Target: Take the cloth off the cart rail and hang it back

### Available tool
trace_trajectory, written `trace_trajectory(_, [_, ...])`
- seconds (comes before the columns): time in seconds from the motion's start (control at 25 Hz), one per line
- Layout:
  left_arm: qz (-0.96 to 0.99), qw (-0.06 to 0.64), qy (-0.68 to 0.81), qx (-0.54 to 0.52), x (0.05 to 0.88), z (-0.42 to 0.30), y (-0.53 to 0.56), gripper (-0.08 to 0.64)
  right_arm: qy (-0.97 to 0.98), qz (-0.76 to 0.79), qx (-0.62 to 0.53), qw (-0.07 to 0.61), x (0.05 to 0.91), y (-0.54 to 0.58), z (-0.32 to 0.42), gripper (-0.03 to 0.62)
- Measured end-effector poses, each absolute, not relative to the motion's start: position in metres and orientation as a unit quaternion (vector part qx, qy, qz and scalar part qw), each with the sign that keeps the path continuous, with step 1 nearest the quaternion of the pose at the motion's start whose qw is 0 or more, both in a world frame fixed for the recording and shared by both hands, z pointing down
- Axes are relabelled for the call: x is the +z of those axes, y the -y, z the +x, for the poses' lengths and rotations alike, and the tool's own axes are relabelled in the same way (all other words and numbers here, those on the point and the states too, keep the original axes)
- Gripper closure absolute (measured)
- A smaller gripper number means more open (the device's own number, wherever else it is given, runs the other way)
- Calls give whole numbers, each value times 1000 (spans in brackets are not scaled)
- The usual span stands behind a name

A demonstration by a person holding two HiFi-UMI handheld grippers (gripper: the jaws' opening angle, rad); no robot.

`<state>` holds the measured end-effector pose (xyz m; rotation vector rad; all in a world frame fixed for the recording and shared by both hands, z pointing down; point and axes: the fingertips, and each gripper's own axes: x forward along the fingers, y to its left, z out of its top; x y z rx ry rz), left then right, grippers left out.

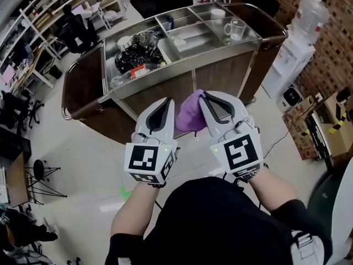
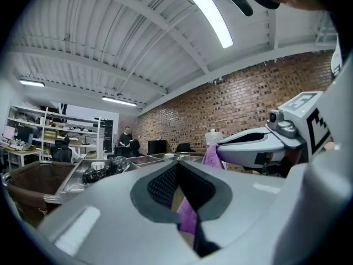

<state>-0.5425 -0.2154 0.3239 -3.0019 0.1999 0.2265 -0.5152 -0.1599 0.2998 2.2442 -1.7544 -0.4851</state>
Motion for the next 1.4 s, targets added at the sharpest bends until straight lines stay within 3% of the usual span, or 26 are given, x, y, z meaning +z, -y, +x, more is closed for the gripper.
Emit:
trace_trajectory(0.44, [-996, 62, -13, 61, 340, -427, 135, 563, 565, 802, -154, 116, 314, 80, -407, 571])
trace_trajectory(0.92, [-995, 59, 49, 56, 348, -355, 84, 562, 508, 848, -105, 106, 327, 23, -336, 571])
trace_trajectory(1.12, [-994, 54, 78, 59, 354, -325, 72, 561, 486, 855, -136, 116, 324, 13, -309, 571])
trace_trajectory(1.24, [-992, 53, 98, 61, 350, -296, 63, 562, 464, 876, -76, 111, 332, 0, -285, 571])
trace_trajectory(1.4, [-988, 59, 128, 65, 339, -253, 45, 561, 442, 883, -106, 114, 320, -14, -244, 571])
